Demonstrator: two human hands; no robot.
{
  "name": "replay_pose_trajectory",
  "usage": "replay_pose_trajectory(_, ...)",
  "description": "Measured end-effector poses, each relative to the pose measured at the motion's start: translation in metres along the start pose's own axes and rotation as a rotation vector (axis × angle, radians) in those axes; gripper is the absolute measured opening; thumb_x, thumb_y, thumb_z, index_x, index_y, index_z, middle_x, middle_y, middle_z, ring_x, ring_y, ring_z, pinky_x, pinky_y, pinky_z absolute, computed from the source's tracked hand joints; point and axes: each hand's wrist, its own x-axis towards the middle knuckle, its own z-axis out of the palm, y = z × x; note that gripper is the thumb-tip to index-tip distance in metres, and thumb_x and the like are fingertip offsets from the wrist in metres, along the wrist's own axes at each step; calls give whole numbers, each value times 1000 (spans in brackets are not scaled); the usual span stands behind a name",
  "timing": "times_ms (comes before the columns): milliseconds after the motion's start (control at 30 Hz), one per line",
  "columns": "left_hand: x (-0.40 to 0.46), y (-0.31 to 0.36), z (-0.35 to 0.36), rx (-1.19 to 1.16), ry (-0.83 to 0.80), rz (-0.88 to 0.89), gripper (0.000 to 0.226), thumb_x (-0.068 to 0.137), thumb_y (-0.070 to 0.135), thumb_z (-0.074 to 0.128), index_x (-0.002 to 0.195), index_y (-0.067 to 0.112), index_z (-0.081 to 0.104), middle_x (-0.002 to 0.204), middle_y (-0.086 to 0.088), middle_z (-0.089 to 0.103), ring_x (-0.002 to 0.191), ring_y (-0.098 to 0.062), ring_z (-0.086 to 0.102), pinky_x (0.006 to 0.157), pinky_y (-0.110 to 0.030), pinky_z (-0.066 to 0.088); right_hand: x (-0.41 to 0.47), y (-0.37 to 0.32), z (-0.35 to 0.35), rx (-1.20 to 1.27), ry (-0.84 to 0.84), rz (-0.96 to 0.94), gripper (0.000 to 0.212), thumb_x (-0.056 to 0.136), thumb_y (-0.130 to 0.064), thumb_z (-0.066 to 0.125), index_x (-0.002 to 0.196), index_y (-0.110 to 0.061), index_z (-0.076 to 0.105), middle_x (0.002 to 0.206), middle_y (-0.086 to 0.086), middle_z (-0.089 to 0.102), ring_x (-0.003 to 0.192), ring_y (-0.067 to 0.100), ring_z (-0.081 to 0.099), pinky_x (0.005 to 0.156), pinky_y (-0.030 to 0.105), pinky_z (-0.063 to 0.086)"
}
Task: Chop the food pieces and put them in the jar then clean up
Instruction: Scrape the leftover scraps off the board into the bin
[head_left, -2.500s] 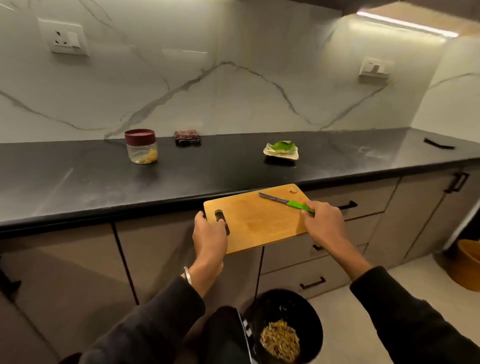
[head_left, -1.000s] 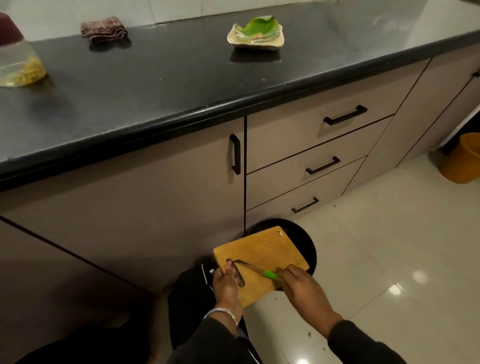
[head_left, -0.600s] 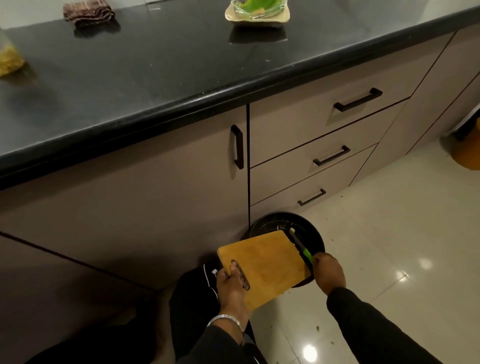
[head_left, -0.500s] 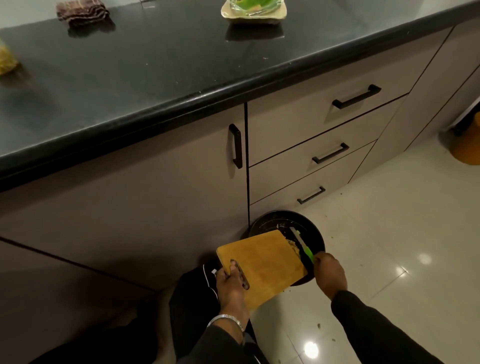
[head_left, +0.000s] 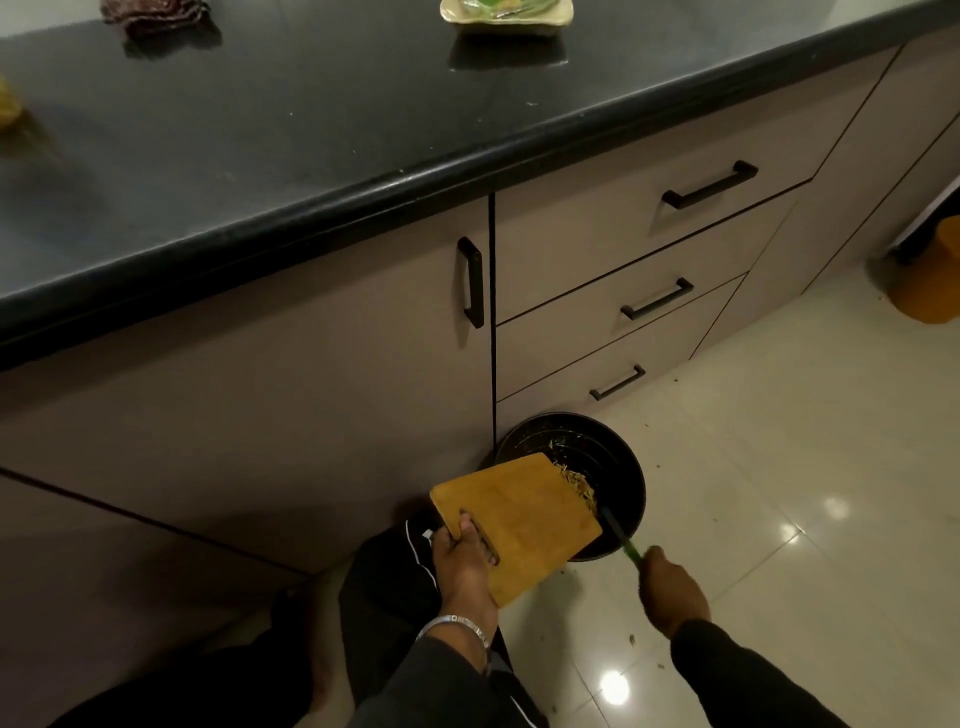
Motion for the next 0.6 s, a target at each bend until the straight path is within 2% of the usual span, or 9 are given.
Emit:
replay_pose_trajectory(67, -3, 1, 0, -15, -9, 9, 25, 105, 31, 49, 124, 17, 58, 104, -10, 69, 91, -30, 67, 89, -52, 56, -1, 4, -8, 22, 10, 115, 19, 105, -20, 41, 119, -9, 45, 73, -4, 49, 60, 11, 50, 51, 22, 39)
replay_pose_trajectory(100, -4, 2, 0, -21, -13, 11, 26, 105, 31, 49, 125, 16, 58, 102, -9, 69, 88, -29, 67, 86, -51, 56, -2, 0, -11, 46, 46, 107, 15, 105, -20, 40, 115, -10, 44, 72, -3, 50, 58, 12, 51, 48, 23, 34)
replay_pose_trajectory(167, -3, 2, 0, -25, -16, 2, 26, 105, 32, 49, 125, 18, 58, 105, -10, 69, 91, -30, 67, 83, -50, 56, -7, -12, -19, 160, 137, 25, 7, 106, -19, 40, 110, -14, 41, 69, 0, 54, 56, 16, 53, 46, 25, 31)
replay_pose_trajectory(233, -2, 1, 2, -12, -10, 2, 27, 105, 34, 49, 128, 21, 57, 113, -12, 67, 96, -32, 66, 84, -51, 56, -12, -26, -25, 284, 175, -73, 6, 107, -22, 39, 111, -22, 36, 70, 1, 57, 56, 17, 54, 47, 27, 35)
replay_pose_trajectory(300, -3, 0, 3, 2, -9, 1, 29, 105, 34, 48, 130, 23, 56, 119, -13, 66, 100, -33, 66, 88, -55, 55, -15, -36, -23, 242, 69, -180, 8, 107, -27, 38, 112, -26, 32, 74, 1, 57, 59, 16, 53, 51, 27, 38)
replay_pose_trajectory(367, -4, 1, 4, -5, -13, -2, 30, 105, 34, 48, 131, 22, 56, 119, -13, 66, 100, -33, 66, 90, -56, 55, -18, -45, -16, 160, -26, -205, 7, 107, -31, 36, 111, -26, 33, 77, 0, 56, 62, 16, 53, 54, 30, 40)
replay_pose_trajectory(467, -4, 1, 4, -25, -29, -14, 32, 105, 35, 48, 134, 22, 54, 112, -9, 66, 95, -29, 66, 82, -49, 56, -22, -55, -16, 234, 58, -192, 8, 107, -34, 35, 109, -26, 34, 76, -3, 55, 60, 13, 53, 53, 30, 44)
replay_pose_trajectory(533, -3, 1, 4, -23, -24, -12, 32, 105, 36, 49, 134, 23, 54, 113, -9, 66, 94, -28, 66, 78, -46, 56, -25, -60, -19, 167, 51, -208, 11, 107, -33, 37, 112, -24, 36, 77, -4, 53, 59, 10, 50, 48, 23, 34)
replay_pose_trajectory(600, 0, -2, 4, 3, -19, -15, 31, 104, 38, 50, 131, 24, 56, 117, -11, 66, 96, -30, 66, 83, -52, 57, -26, -64, -23, 167, 80, -200, 14, 106, -31, 39, 116, -22, 40, 76, -6, 52, 57, 8, 48, 47, 21, 29)
